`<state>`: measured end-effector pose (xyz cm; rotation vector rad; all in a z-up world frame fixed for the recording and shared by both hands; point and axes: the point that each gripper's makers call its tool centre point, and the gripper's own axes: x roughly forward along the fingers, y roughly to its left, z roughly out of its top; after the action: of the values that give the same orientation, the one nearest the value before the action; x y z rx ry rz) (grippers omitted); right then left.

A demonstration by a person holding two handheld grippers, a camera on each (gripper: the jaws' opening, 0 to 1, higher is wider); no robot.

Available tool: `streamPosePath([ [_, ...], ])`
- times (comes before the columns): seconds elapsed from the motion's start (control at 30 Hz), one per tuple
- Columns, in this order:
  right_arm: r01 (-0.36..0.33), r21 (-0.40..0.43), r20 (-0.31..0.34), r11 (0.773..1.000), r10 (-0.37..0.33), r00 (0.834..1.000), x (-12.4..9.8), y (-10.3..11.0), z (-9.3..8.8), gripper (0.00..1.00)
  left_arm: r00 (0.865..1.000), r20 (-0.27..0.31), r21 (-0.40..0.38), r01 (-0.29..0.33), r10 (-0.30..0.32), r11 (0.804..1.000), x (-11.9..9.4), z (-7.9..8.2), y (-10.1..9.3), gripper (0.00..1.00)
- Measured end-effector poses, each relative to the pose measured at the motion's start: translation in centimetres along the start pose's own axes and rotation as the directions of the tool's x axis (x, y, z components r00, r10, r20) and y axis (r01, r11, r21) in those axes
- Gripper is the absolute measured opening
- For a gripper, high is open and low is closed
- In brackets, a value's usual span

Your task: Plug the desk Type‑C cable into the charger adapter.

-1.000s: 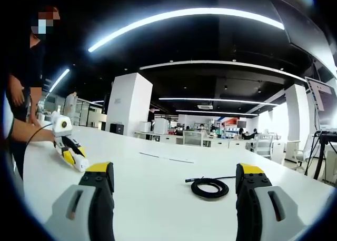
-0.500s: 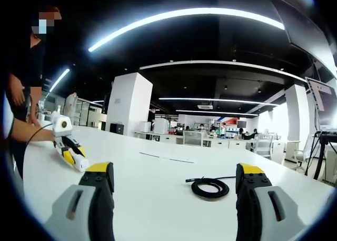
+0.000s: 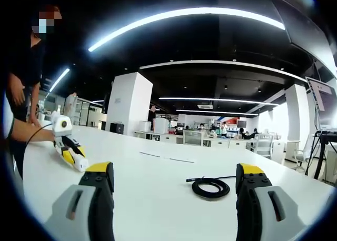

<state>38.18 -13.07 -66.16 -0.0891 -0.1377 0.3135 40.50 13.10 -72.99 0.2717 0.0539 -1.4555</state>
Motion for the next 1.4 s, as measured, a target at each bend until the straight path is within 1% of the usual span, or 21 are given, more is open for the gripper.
streamPosePath([
  [0.17,0.001,-0.001,0.001,1.000,-0.001,1.000,0.0,0.0,0.0,0.98,1.000,0.010,-0.001,0.000,0.001,1.000,-0.1,0.1,0.1,0.26],
  [0.27,0.002,-0.003,0.001,1.000,-0.002,1.000,0.0,0.0,0.1,0.98,0.999,0.038,0.000,-0.008,0.008,1.000,-0.2,0.8,0.2,0.30],
  [0.37,0.001,-0.003,0.002,1.000,-0.001,1.000,0.0,0.0,0.1,0.98,1.000,0.025,-0.001,-0.009,0.009,1.000,-0.1,0.6,0.2,0.29],
  [0.57,0.000,-0.002,0.000,1.000,0.000,1.000,0.0,0.0,0.1,0.98,0.999,0.047,-0.007,-0.017,0.017,1.000,-0.3,0.9,0.1,0.31],
  [0.7,-0.001,-0.003,-0.001,1.000,0.001,1.000,0.1,0.1,0.0,0.99,0.999,0.051,-0.008,-0.019,0.019,1.000,-0.4,0.9,0.0,0.33],
  [0.77,-0.002,-0.004,0.000,1.000,0.002,1.000,0.1,0.1,0.1,0.99,0.998,0.060,-0.013,-0.026,0.026,1.000,-0.5,1.1,0.1,0.35],
  [0.9,-0.003,-0.004,-0.002,1.000,0.003,1.000,0.2,0.2,0.0,0.99,0.996,0.080,-0.017,-0.039,0.040,0.999,-0.8,1.7,0.3,0.35],
  [1.1,-0.007,-0.007,-0.002,1.000,0.007,1.000,0.3,0.3,0.1,0.99,0.990,0.119,-0.029,-0.076,0.079,0.997,-1.4,2.9,0.6,0.37],
  [1.4,-0.013,-0.009,-0.002,1.000,0.013,1.000,0.5,0.5,0.3,0.99,0.976,0.172,-0.028,-0.129,0.132,0.991,-2.3,4.1,0.9,0.44],
])
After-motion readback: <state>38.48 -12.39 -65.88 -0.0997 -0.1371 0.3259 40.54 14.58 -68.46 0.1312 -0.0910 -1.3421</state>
